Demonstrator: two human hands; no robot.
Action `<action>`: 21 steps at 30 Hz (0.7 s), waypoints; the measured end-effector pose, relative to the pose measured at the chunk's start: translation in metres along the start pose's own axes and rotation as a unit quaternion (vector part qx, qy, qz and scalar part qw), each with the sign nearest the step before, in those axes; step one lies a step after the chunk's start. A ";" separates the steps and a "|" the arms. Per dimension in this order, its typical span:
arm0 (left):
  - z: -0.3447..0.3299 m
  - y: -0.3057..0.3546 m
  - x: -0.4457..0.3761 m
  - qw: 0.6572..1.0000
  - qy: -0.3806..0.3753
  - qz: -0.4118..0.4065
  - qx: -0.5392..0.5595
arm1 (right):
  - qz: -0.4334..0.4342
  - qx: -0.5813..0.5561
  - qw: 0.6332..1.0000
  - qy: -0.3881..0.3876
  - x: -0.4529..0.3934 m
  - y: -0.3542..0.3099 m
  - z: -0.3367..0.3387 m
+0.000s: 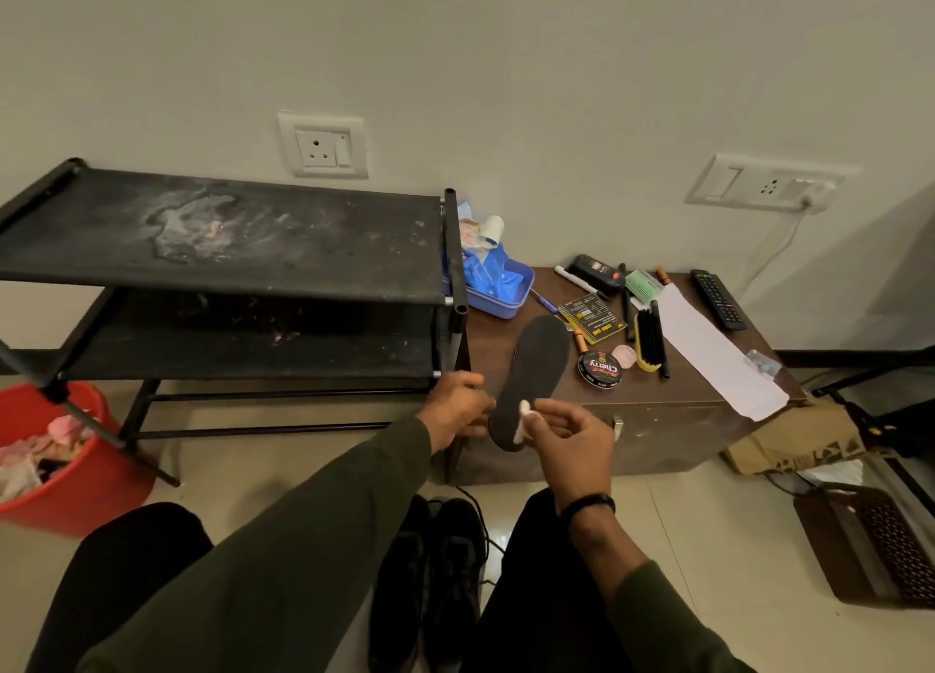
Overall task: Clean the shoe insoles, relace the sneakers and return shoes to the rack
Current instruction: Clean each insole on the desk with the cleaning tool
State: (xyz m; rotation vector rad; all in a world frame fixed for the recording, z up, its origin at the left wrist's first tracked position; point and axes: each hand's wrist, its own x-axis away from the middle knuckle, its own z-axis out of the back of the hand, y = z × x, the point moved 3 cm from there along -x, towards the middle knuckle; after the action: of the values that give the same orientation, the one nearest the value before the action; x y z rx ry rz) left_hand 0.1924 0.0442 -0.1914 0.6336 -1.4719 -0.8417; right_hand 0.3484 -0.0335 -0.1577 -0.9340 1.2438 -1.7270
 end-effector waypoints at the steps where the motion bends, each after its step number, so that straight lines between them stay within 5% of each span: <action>1: -0.002 -0.004 0.004 1.000 -0.008 0.017 0.014 | -0.024 -0.044 0.999 0.019 -0.001 0.002 0.002; 8: -0.020 -0.023 0.023 0.997 -0.006 0.070 -0.019 | -0.159 -0.331 0.930 -0.010 0.001 -0.005 0.006; 17: -0.060 -0.038 0.036 0.990 -0.056 0.103 0.080 | -0.173 -0.453 0.874 -0.035 0.009 -0.011 0.020; 21: -0.064 -0.029 0.036 0.994 -0.035 0.067 0.082 | -0.164 -0.431 0.887 -0.032 0.009 -0.012 0.020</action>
State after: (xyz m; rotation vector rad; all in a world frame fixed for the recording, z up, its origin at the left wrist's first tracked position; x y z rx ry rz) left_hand 0.2502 -0.0099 -0.1953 0.6231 -1.6410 -0.6491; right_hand 0.3607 -0.0464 -0.1403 -1.7780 1.9437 -1.3211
